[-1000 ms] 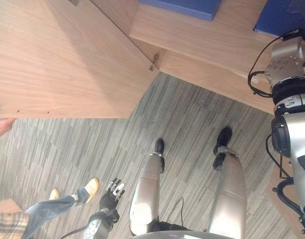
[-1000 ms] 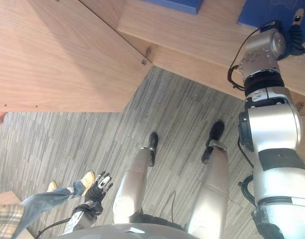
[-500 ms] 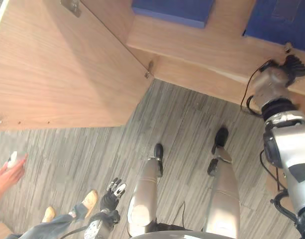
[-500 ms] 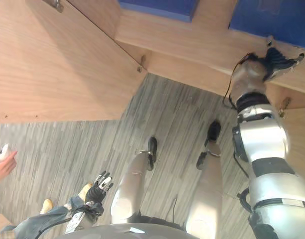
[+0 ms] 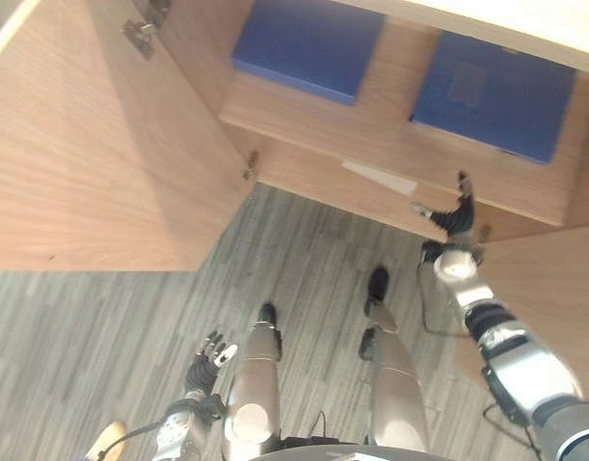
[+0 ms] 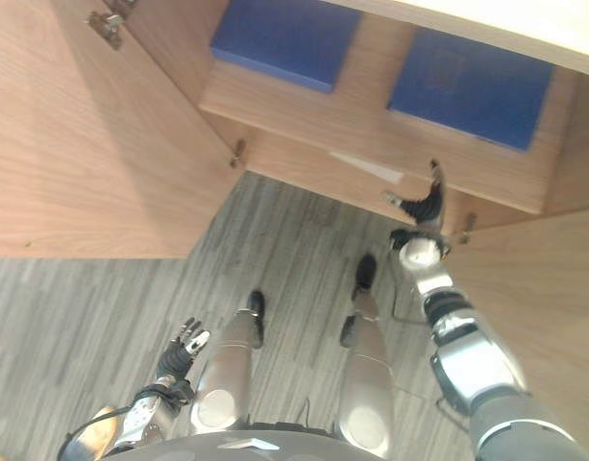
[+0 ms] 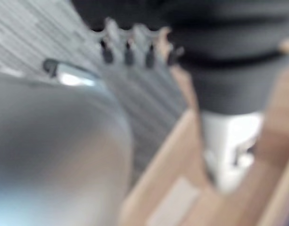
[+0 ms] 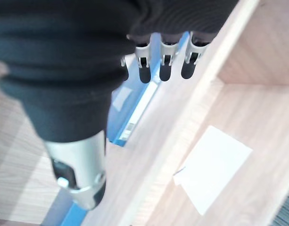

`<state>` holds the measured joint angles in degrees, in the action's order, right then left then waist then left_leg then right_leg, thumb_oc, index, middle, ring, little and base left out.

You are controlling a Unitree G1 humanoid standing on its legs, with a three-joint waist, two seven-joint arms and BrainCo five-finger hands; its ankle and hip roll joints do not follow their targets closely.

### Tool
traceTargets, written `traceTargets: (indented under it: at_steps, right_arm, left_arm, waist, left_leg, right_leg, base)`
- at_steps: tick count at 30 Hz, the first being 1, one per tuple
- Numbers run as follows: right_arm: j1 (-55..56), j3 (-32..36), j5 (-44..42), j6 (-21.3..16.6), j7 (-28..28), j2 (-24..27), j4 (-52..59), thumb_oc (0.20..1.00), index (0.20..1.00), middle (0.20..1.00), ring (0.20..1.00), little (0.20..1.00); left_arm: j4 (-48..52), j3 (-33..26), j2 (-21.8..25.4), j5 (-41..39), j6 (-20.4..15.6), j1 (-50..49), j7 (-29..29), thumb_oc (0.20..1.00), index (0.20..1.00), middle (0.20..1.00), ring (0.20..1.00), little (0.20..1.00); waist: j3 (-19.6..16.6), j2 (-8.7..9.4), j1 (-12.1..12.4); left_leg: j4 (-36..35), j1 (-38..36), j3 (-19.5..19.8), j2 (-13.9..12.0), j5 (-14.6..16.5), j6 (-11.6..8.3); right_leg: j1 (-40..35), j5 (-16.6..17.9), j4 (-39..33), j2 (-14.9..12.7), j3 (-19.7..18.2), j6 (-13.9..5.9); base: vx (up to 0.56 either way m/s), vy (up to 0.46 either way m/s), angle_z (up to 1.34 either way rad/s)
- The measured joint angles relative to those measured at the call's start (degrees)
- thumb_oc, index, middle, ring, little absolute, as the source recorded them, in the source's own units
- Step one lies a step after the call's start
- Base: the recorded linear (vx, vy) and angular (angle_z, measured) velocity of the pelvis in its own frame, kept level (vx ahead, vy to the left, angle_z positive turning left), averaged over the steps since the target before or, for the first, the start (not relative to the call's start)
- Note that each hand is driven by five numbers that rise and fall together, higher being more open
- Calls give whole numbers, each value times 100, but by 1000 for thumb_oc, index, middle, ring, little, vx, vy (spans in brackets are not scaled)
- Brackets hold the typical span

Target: Put the empty folder in the office cabinet

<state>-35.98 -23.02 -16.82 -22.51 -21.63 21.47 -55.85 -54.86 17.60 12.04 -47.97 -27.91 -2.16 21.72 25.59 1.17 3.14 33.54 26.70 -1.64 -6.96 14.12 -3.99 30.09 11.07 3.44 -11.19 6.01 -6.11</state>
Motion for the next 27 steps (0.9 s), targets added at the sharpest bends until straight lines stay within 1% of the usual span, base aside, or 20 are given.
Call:
traceTargets:
  at_steps: [1, 2, 3, 4, 5, 6, 7, 8, 9, 10, 11, 12, 13, 16, 17, 18, 20, 23, 26, 27]
  right_arm:
    - [0, 0, 0, 0, 0, 0, 0, 1000, 1000, 1000, 1000, 1000]
    - [447, -20, -2, 44, 78, 28, 348, 1000, 1000, 1000, 1000, 1000]
    - [447, -20, -2, 44, 78, 28, 348, 1000, 1000, 1000, 1000, 1000]
    - [815, -62, -11, 67, 134, -2, 604, 1000, 1000, 1000, 1000, 1000]
    - [1271, -261, -73, 177, 420, 215, 1538, 1000, 1000, 1000, 1000, 1000]
    - [1643, -585, -45, 144, 722, 364, 2121, 1000, 1000, 1000, 1000, 1000]
    - [2013, -831, 4, 124, 992, 356, 2184, 1000, 1000, 1000, 1000, 1000]
    - [2312, -871, 7, 172, 1123, 313, 2042, 1000, 1000, 1000, 1000, 1000]
    - [2492, -828, 2, 190, 1176, 338, 1851, 1000, 1000, 1000, 1000, 1000]
    - [2537, -761, -11, 307, 1228, 353, 1612, 1000, 1000, 1000, 1000, 1000]
    - [2537, -761, -11, 307, 1228, 353, 1612, 1000, 1000, 1000, 1000, 1000]
    - [2634, -488, -30, 304, 1375, 248, 1174, 1000, 1000, 1000, 1000, 1000]
    - [2759, -174, -136, 425, 1485, 157, 654, 1000, 1000, 1000, 1000, 1000]
    - [2899, 99, -189, 390, 1545, 110, 525, 1000, 1000, 1000, 1000, 1000]
    - [2888, 223, -198, 261, 1626, -3, 236, 1000, 1000, 1000, 1000, 1000]
    - [2891, 334, -234, 233, 1665, -65, 55, 1000, 1000, 1000, 1000, 1000]
    - [3091, 529, -237, 122, 1665, -93, -78, 1000, 1000, 1000, 1000, 1000]
    - [3296, 933, -238, -11, 1620, -244, 59, 1000, 1000, 1000, 1000, 1000]
    - [3470, 1019, -252, -23, 1563, -273, 237, 1000, 1000, 1000, 1000, 1000]
    - [3520, 1207, -288, -45, 1551, -357, 226, 1000, 1000, 1000, 1000, 1000]
  left_arm:
    - [0, 0, 0, 0, 0, 0, 0, 1000, 1000, 1000, 1000, 1000]
    - [498, 17, -52, 151, 38, 12, -262, 1000, 1000, 1000, 1000, 1000]
    - [498, 17, -52, 151, 38, 12, -262, 1000, 1000, 1000, 1000, 1000]
    - [742, 63, 26, 243, 83, 104, -361, 1000, 1000, 1000, 1000, 1000]
    - [1376, 188, 79, 340, 427, 104, -820, 1000, 1000, 1000, 1000, 1000]
    - [1595, 211, 160, 403, 633, 209, -1014, 1000, 1000, 1000, 1000, 1000]
    - [1353, 112, 125, 437, 706, 567, -1138, 1000, 1000, 1000, 1000, 1000]
    - [1110, -24, 101, 437, 783, 724, -1263, 1000, 1000, 1000, 1000, 1000]
    - [932, -190, 101, 437, 871, 815, -1357, 1000, 1000, 1000, 1000, 1000]
    - [799, -286, 87, 435, 948, 886, -1414, 1000, 1000, 1000, 1000, 1000]
    - [799, -286, 87, 435, 948, 886, -1414, 1000, 1000, 1000, 1000, 1000]
    - [501, -378, 142, 433, 1083, 964, -1486, 1000, 1000, 1000, 1000, 1000]
    - [191, -377, 148, 430, 1228, 866, -1596, 1000, 1000, 1000, 1000, 1000]
    - [-114, -363, 95, 432, 1211, 639, -1521, 1000, 1000, 1000, 1000, 1000]
    - [-573, -370, 57, 445, 916, 583, -1179, 1000, 1000, 1000, 1000, 1000]
    - [-762, -372, 44, 446, 821, 433, -976, 1000, 1000, 1000, 1000, 1000]
    - [-723, -397, 86, 449, 658, -6, -679, 1000, 1000, 1000, 1000, 1000]
    - [-300, -392, 163, 666, 631, -439, -374, 1000, 1000, 1000, 1000, 1000]
    - [7, -367, 280, 861, 666, -422, -177, 1000, 1000, 1000, 1000, 1000]
    - [162, -370, 390, 919, 707, -409, -141, 1000, 1000, 1000, 1000, 1000]
  waist:
    - [0, 0, 0]
    - [0, 38, -56]
    - [0, 38, -56]
    - [-92, 254, -203]
    - [-64, 290, -234]
    - [-42, 383, -270]
    - [-68, 606, -394]
    - [-233, 734, -517]
    - [-312, 696, -617]
    - [-326, 716, -632]
    - [-326, 716, -632]
    - [-366, 756, -626]
    - [-434, 805, -601]
    - [-467, 755, -614]
    - [-472, 743, -589]
    - [-514, 711, -580]
    - [-582, 646, -549]
    - [-648, 507, -564]
    - [-726, 406, -582]
    - [-734, 422, -580]
  left_leg:
    - [0, 0, 0, 0, 0, 0]
    - [-85, -17, -220, -143, -74, 131]
    - [-85, -17, -220, -143, -74, 131]
    - [-46, -56, -221, 66, -100, 139]
    - [140, -173, -157, 201, -4, 289]
    - [-222, -532, -289, 234, -54, 287]
    - [-485, -990, -444, 345, -75, 340]
    - [-503, -1135, -552, 395, -34, 421]
    - [-554, -1108, -598, 327, -72, 553]
    - [-598, -1058, -718, 229, -117, 619]
    - [-598, -1058, -718, 229, -117, 619]
    - [-692, -1084, -781, 258, -222, 630]
    - [-776, -1208, -800, 430, -279, 660]
    - [-770, -1198, -856, 533, -325, 714]
    - [-721, -1218, -853, 590, -334, 709]
    - [-680, -1226, -857, 599, -294, 764]
    - [-550, -1182, -911, 692, -216, 873]
    - [-326, -1200, -1009, 865, -90, 1080]
    - [-357, -1230, -1156, 941, -106, 1260]
    - [-347, -1257, -1206, 946, -115, 1293]
  right_leg:
    - [0, 0, 0, 0, 0, 0]
    - [451, -404, 1538, 165, -83, 129]
    - [451, -404, 1538, 165, -83, 129]
    - [337, -744, 1837, 181, -78, 297]
    - [74, -389, 1388, 223, -167, 256]
    - [-341, -28, 866, 169, -223, 250]
    - [-893, 172, 309, 85, -302, 138]
    - [-1158, 1, -93, 74, -353, -12]
    - [-1231, -307, -223, 92, -354, -273]
    - [-1075, -363, 112, 143, -338, -199]
    - [-1075, -363, 112, 143, -338, -199]
    - [-1149, -441, 431, 135, -228, -84]
    - [-1627, -253, -120, 1, -212, -90]
    - [-1797, -191, -473, -62, -213, -7]
    - [-1909, -157, -621, -126, -185, 32]
    - [-2007, -157, -749, -122, -163, 31]
    - [-2061, -163, -849, -236, -159, 37]
    - [-2136, -189, -847, -420, -235, 72]
    - [-2135, -654, -815, -514, -245, 17]
    - [-2133, -662, -799, -527, -263, 33]
  base:
    - [-264, 181, -65]
    - [-161, 133, -36]
    - [-292, 213, -26]
    - [-140, 103, -9]
    - [-161, 124, -27]
    - [-70, 73, -51]
    - [-99, 74, -50]
    - [-182, 114, -45]
    - [-188, 131, -52]
    - [-150, 108, -34]
    - [-77, 84, -25]
    - [-119, 94, -8]
    - [-119, 94, -8]
    - [-246, 115, -1]
    - [-231, 196, 5]
    - [-212, 207, 10]
    - [-240, 265, 10]
    - [-196, 228, 1]
    - [-126, 209, -15]
    - [-82, 180, -31]
